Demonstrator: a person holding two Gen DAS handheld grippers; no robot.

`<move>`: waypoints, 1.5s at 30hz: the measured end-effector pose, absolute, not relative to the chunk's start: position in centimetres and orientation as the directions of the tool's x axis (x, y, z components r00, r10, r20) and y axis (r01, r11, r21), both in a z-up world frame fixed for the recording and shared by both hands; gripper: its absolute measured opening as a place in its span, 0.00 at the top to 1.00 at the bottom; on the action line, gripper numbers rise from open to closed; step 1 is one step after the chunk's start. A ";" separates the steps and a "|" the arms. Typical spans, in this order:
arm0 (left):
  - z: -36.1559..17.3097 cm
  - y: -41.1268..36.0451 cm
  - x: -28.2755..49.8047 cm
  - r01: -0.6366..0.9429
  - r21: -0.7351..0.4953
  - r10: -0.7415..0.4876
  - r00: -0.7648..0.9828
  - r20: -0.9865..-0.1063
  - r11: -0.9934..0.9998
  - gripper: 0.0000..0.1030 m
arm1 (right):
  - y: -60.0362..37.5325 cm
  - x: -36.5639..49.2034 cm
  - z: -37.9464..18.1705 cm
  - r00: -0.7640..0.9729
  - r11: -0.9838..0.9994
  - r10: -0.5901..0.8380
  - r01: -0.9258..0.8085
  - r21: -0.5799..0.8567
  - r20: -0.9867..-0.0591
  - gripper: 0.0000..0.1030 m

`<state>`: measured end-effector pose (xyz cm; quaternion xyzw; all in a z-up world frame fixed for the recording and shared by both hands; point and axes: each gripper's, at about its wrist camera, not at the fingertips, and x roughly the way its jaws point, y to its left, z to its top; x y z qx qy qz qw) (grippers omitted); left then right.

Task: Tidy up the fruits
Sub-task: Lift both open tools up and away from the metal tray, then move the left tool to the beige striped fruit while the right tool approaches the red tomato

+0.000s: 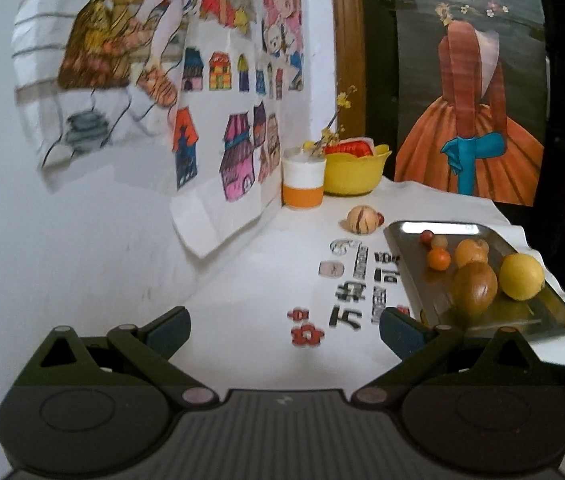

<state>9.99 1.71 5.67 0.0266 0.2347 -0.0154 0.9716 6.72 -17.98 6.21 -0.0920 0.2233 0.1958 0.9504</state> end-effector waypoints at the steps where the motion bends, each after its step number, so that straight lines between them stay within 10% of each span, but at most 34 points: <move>1: 5.9 1.8 10.4 0.047 0.042 -0.023 0.890 -0.456 0.998 0.00 | -17.9 7.1 6.7 0.823 0.900 0.333 -0.422 -0.104 -0.460 0.01; 45: 1.6 -4.5 36.2 0.257 0.069 -0.189 0.844 -0.503 0.964 0.00 | -25.6 31.5 6.0 0.856 0.854 0.233 -0.407 -0.325 -0.461 0.01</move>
